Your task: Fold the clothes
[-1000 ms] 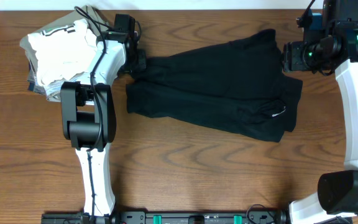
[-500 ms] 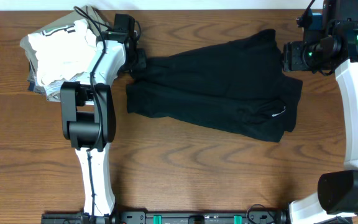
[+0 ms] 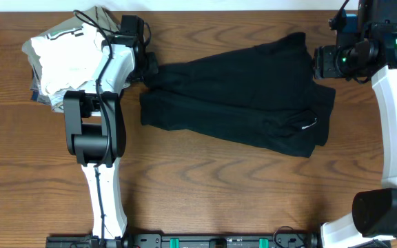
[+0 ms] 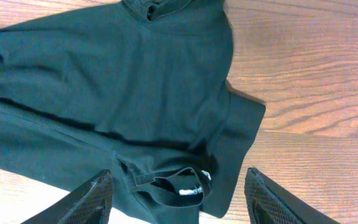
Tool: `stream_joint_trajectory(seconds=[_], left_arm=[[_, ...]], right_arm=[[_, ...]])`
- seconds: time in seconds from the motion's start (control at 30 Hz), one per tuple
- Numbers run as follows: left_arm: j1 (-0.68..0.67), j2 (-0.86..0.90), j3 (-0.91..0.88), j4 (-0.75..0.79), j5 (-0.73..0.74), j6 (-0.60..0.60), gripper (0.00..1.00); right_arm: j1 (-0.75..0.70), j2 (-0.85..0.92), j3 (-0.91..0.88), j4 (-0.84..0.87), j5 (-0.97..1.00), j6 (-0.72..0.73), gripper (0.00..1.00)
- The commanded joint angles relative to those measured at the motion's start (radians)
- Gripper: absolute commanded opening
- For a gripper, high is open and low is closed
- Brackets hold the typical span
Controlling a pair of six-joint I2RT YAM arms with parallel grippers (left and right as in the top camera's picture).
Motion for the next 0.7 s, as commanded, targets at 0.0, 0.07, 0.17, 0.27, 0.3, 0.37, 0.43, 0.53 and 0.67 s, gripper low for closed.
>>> stream_joint_trajectory(seconds=[0.0,0.07,0.17,0.27,0.3,0.37,0.43,0.53,0.67], left_arm=[[-0.002,0.031,-0.012,-0.003,-0.007,-0.006,0.12],[-0.002,0.034,-0.012,-0.003,-0.007,-0.006,0.12],[-0.002,0.034,-0.012,-0.002,-0.007,-0.006,0.12],[-0.002,0.034,-0.012,-0.002,-0.007,-0.006,0.06],[-0.002,0.033,-0.011,0.002,-0.008,-0.006,0.06],[-0.002,0.029,-0.007,0.011,-0.008,-0.005,0.06],[-0.001,0.018,0.004,0.012,-0.008,-0.005,0.06],[-0.001,-0.024,0.016,0.013,-0.008,0.000,0.06],[-0.001,-0.104,0.019,0.024,-0.009,0.020,0.06]], right_arm=[[0.008,0.011,0.002,0.001,-0.003,-0.016,0.66],[0.008,0.011,0.002,0.001,-0.003,-0.016,0.66],[0.008,0.011,0.002,0.001,-0.003,-0.016,0.66],[0.008,0.011,0.002,0.001,-0.003,-0.016,0.66],[0.008,0.011,0.002,0.001,-0.003,-0.016,0.66],[0.008,0.011,0.002,0.001,-0.003,-0.016,0.66],[0.008,0.011,0.002,0.001,-0.003,-0.016,0.66],[0.008,0.011,0.002,0.002,-0.003,-0.016,0.66],[0.008,0.011,0.002,0.008,-0.003,-0.016,0.66]])
